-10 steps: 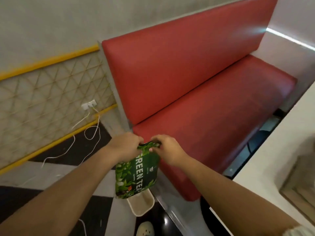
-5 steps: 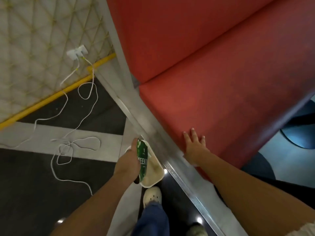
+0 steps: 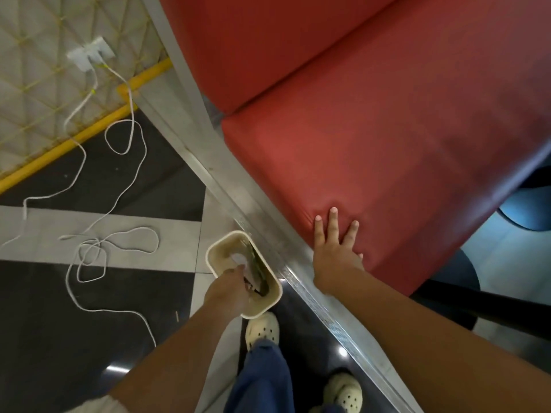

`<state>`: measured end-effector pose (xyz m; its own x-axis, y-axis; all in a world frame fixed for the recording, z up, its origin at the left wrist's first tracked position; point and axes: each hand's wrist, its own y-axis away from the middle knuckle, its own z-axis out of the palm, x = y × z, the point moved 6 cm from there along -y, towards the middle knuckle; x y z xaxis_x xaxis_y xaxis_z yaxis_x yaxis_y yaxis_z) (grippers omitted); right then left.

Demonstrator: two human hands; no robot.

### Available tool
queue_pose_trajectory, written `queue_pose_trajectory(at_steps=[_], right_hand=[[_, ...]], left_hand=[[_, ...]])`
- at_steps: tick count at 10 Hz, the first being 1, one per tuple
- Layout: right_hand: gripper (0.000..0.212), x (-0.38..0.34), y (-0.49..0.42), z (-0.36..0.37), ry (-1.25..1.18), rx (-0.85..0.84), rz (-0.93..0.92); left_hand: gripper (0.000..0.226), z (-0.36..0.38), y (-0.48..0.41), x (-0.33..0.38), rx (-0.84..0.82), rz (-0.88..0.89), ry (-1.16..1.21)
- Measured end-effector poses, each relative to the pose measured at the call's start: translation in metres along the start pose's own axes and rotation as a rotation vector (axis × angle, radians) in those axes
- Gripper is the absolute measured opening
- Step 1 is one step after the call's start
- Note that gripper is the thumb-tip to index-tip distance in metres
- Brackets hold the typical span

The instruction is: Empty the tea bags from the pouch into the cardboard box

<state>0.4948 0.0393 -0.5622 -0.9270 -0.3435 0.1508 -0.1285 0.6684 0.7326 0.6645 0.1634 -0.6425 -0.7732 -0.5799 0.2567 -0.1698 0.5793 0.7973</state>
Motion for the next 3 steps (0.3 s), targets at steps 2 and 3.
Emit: queue_pose_trajectory(at_steps=[2, 3], right_hand=[[0.096, 0.004, 0.009, -0.013, 0.003, -0.021, -0.043], [0.087, 0.009, 0.022, -0.031, -0.064, -0.076, -0.080]], left_hand=[[0.030, -0.031, 0.015, 0.022, 0.095, 0.085, -0.101], [0.028, -0.051, 0.027, 0.034, 0.153, 0.134, -0.087]])
